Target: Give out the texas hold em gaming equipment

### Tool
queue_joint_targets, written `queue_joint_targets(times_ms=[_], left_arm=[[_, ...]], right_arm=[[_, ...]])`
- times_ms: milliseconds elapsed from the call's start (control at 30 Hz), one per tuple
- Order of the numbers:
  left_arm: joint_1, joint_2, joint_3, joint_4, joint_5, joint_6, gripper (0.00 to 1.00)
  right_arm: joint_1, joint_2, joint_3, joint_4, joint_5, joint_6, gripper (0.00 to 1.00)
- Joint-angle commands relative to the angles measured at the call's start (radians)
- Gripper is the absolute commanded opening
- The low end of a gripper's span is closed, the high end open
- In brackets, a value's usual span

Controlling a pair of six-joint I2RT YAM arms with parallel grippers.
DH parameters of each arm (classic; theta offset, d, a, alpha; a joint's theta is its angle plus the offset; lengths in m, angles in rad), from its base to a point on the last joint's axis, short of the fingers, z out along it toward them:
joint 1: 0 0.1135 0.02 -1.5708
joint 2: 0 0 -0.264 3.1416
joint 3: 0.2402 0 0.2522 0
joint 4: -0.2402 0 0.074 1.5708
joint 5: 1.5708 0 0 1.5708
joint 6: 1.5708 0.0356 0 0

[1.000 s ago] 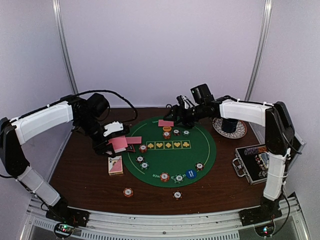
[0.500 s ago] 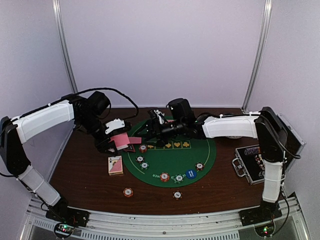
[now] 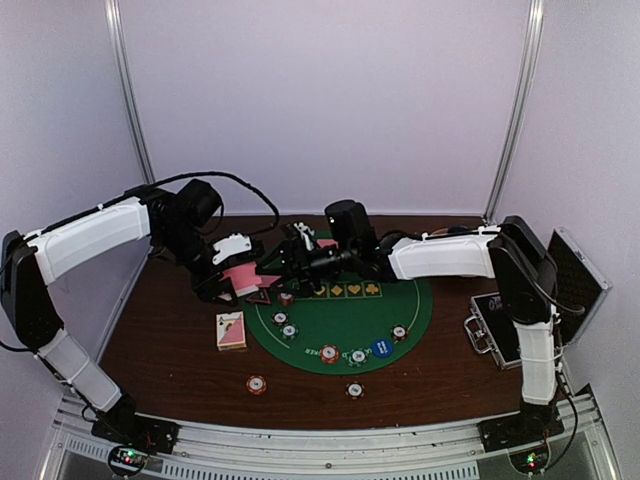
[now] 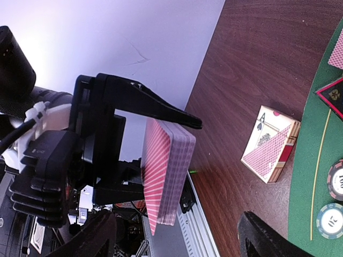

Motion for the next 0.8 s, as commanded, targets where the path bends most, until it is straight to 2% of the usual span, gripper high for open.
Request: queue_joint_targets(times_ms=[0,367,767], left_arm=[[-0.003,0.012,0.038,0.028,0.030,-0.011,0.00],[-0.004,0.029,0.062,0.028,0.048,-0.015,0.00],[-0.004,0.036,0.063,0.028,0.055,-0.010,0.00]], right_arm=[[0.015,0.032,0.045,0.060,-0.034,0.031,0.82],[0.025,0.126,0.125,0.141,-0.071,0.110,0.81],[0.027,0.210,0.217,0.144,-0.091,0.149,0.80]])
